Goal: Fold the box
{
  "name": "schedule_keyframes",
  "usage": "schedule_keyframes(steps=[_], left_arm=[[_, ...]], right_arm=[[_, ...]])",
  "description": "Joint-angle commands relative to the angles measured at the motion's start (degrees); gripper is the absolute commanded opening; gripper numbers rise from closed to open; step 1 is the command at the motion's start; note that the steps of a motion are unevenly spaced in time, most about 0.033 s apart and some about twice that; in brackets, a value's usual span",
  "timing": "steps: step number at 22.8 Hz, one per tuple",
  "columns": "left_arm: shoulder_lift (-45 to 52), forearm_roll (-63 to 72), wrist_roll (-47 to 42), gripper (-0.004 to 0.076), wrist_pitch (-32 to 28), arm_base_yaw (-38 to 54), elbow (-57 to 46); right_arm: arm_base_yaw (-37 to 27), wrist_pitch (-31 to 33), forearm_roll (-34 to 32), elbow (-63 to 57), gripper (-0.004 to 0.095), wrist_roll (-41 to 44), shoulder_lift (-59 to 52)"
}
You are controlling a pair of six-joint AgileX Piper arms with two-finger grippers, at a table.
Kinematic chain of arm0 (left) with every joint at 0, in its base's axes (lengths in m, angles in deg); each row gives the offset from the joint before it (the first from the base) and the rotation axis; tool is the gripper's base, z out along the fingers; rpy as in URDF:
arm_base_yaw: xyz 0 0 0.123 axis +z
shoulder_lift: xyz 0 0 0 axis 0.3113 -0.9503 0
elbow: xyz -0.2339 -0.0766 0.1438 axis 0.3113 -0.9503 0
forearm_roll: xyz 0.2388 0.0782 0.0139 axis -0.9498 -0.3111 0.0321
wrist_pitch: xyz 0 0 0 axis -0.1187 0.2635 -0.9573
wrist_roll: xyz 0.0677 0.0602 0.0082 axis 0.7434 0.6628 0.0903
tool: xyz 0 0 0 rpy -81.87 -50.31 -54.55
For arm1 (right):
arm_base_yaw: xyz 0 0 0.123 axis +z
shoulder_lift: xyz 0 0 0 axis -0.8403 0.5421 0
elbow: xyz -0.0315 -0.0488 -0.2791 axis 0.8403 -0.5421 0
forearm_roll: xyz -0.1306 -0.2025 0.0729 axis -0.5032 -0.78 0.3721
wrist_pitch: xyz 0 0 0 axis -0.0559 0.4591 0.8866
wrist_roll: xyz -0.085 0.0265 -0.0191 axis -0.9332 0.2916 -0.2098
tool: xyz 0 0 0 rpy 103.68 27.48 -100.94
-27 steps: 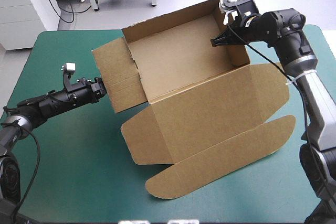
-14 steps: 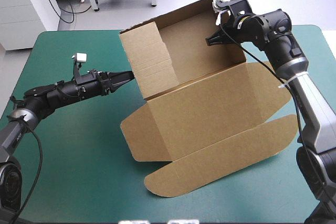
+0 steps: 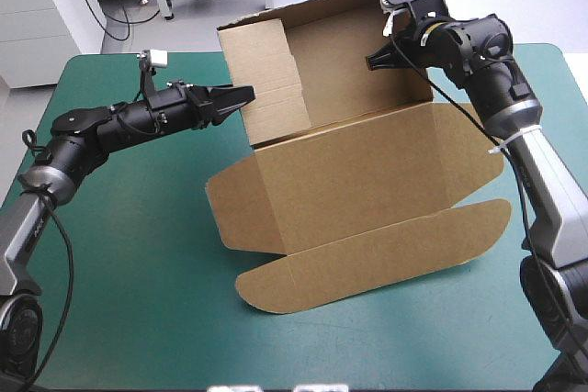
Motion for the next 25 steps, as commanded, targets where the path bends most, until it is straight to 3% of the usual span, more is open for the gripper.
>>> schedule_keyframes(steps=[1, 4, 5, 6, 7, 11, 15, 17, 19, 25], left_arm=[[2.5, -9.8, -11.5, 0.0520, -10.3, -4.9, 7.4], [2.5, -25.7, -22.9, 0.0519, -17.9, -9.7, 12.4], [2.5, -37.1, -32.9, 0.0510, -21.3, -12.5, 15.9], [2.2, -45.1, -38.4, 0.0503, -22.2, -14.0, 17.8], [1.5, -56.9, -49.5, 0.0477, -22.0, -16.3, 21.9], [-1.2, -74.3, -65.4, 0.0410, -22.1, -22.1, 27.7], [-2.1, -75.1, -67.9, 0.0251, -27.3, -24.7, 27.7], [-2.8, -74.3, -69.0, 0.0097, -27.2, -24.8, 27.7], [-3.2, -73.9, -69.0, 0.0001, -27.0, -24.8, 27.7], [-3.5, -74.6, -68.3, -0.0008, -25.8, -24.6, 27.7]], right_arm=[[0.2, -5.7, 1.8, 1.7, -0.0015, 0.3, -3.4], [0.2, -6.4, 1.9, 1.7, -0.0015, 0.9, -3.4], [0.2, -6.7, 1.6, 1.7, -0.0015, 1.7, -3.4], [0.2, -6.8, 1.6, 1.7, -0.0015, 2.0, -3.4], [0.2, -7.0, 1.6, 1.7, -0.0015, 2.6, -3.4], [0.2, -8.2, 1.9, 1.7, -0.0015, 6.2, -3.4], [0.2, -8.6, 3.3, 1.7, -0.0016, 7.0, -3.4], [0.2, -8.6, 4.9, 1.7, -0.0016, 7.9, -3.4], [0.2, -8.5, 6.2, 1.7, -0.0016, 7.7, -3.4], [0.2, -2.3, 6.4, 1.7, -0.0016, 4.7, -3.4]])
